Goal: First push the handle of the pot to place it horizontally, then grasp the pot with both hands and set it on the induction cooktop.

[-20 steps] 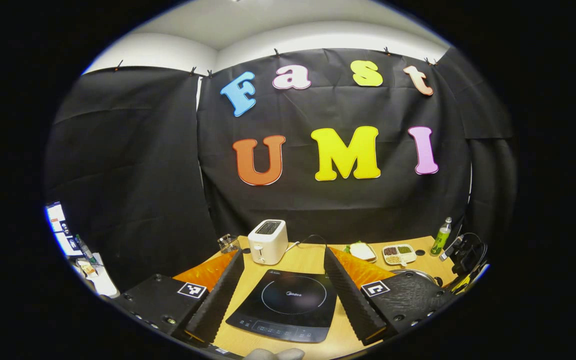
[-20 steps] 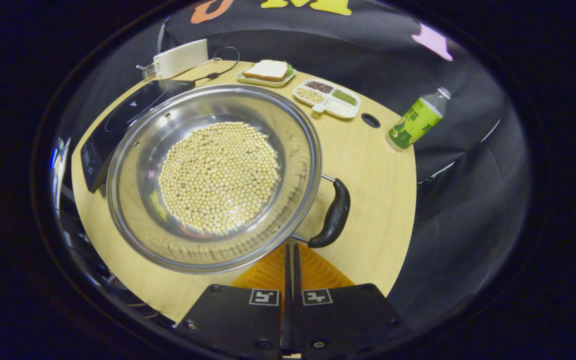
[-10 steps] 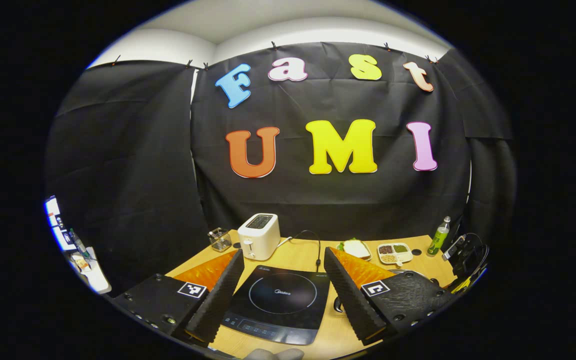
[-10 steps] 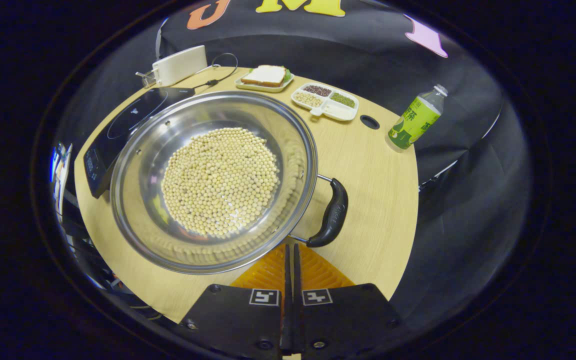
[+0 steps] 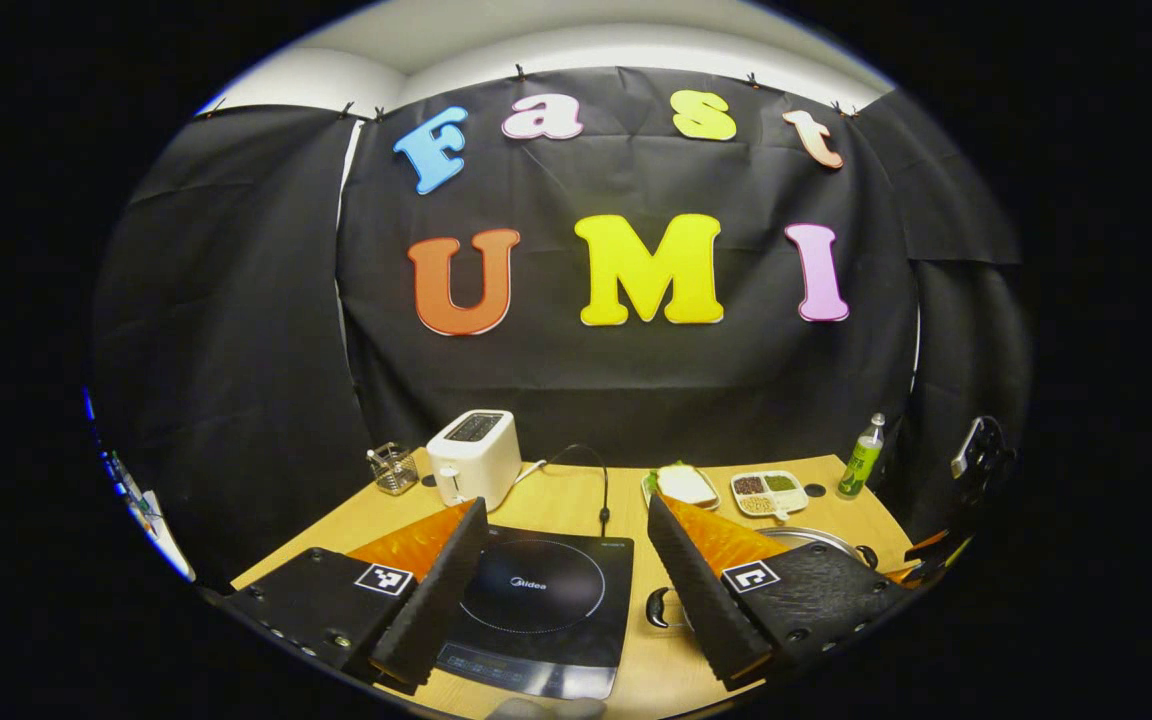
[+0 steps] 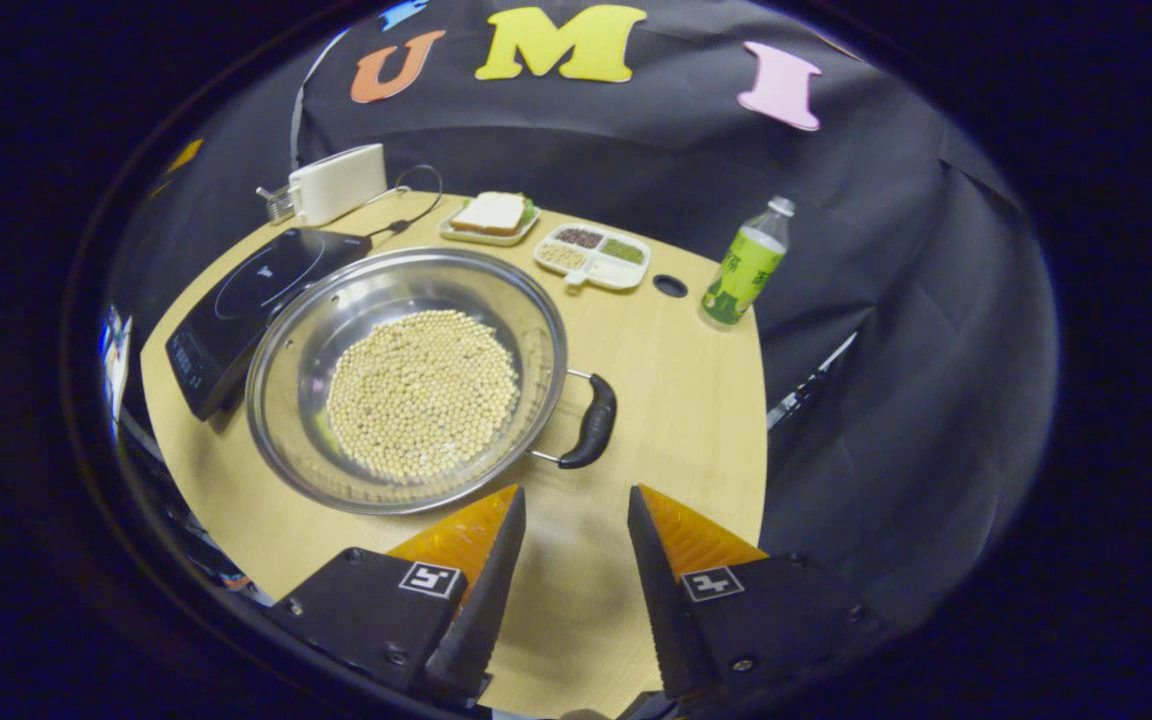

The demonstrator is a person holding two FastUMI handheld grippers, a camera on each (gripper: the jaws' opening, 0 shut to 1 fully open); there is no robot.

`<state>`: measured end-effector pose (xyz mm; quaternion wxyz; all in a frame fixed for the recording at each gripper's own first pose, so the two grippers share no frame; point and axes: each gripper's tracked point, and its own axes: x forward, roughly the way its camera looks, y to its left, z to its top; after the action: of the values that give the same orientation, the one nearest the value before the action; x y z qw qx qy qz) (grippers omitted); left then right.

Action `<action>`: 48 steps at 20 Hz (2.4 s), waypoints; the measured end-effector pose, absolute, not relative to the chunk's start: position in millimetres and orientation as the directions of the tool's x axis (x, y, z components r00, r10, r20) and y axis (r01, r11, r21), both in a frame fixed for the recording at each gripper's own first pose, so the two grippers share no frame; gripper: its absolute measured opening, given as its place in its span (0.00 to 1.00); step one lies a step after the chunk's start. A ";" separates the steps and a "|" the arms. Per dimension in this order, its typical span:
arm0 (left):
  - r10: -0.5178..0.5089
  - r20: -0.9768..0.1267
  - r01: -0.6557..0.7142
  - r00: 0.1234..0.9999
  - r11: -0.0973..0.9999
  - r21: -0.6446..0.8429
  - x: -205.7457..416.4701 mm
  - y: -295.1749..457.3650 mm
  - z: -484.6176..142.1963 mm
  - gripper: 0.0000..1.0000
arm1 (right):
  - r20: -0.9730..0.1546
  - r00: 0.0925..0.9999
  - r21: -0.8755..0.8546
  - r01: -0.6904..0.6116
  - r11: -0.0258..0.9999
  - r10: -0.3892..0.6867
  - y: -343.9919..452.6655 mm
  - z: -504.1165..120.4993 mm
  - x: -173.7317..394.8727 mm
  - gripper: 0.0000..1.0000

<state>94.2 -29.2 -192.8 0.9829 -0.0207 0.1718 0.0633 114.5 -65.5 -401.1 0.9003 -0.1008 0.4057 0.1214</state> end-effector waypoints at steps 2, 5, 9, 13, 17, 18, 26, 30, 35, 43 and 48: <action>0.087 -0.364 -0.104 0.927 0.994 -0.027 101.7 -40.1 -210.1 0.97 | -0.727 0.672 -0.069 -0.277 0.958 0.142 -67.4 -391.5 116.5 0.72; 0.049 -0.419 -0.070 0.907 0.997 -0.033 110.5 -57.8 -248.8 0.97 | -0.682 0.721 -0.074 -0.231 0.970 0.120 -72.7 -376.5 129.2 0.76; -0.005 -0.501 -0.036 0.865 0.997 -0.072 118.5 -86.6 -302.6 0.97 | -0.663 0.738 -0.039 -0.204 0.978 0.127 -66.6 -375.0 145.6 0.94; -0.044 -0.580 -0.023 0.813 0.994 -0.108 122.1 -108.3 -352.5 0.97 | -0.673 0.724 0.004 -0.197 0.980 0.148 -57.4 -388.3 160.9 0.98; -0.057 -0.620 -0.005 0.782 0.995 -0.097 124.3 -122.0 -382.7 0.97 | -0.695 0.697 0.053 -0.195 0.979 0.176 -43.3 -406.6 173.1 0.98; -0.064 -0.628 0.000 0.775 0.995 -0.101 124.9 -125.5 -387.4 0.97 | -0.699 0.692 0.058 -0.194 0.979 0.178 -40.7 -410.3 175.7 0.96; -0.109 -0.680 0.004 0.725 0.988 -0.154 125.9 -147.9 -417.2 0.97 | -0.728 0.660 0.071 -0.196 0.978 0.185 -28.6 -432.1 189.0 0.98; -0.125 -0.726 -0.005 0.676 0.985 -0.175 118.1 -157.0 -437.3 0.96 | -0.748 0.637 0.074 -0.197 0.978 0.185 -26.3 -443.1 190.0 0.96; -0.146 -0.766 -0.028 0.627 0.978 -0.208 111.7 -166.1 -456.5 0.84 | -0.780 0.602 0.072 -0.186 0.980 0.171 -26.1 -459.1 189.9 0.97; -0.100 -0.780 -0.018 0.618 0.990 -0.142 116.8 -156.9 -460.2 0.91 | -0.815 0.560 0.082 -0.140 0.987 0.147 -26.7 -475.4 186.8 0.75; -0.068 -0.819 -0.081 0.570 0.987 -0.139 119.8 -152.6 -468.0 0.80 | -0.822 0.551 0.070 -0.152 0.986 0.143 -27.0 -475.2 187.5 0.72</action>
<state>119.8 -152.6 -468.0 0.8822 -0.0805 0.4639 0.0036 187.5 -27.0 -475.2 0.8807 -0.0048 0.4661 0.0840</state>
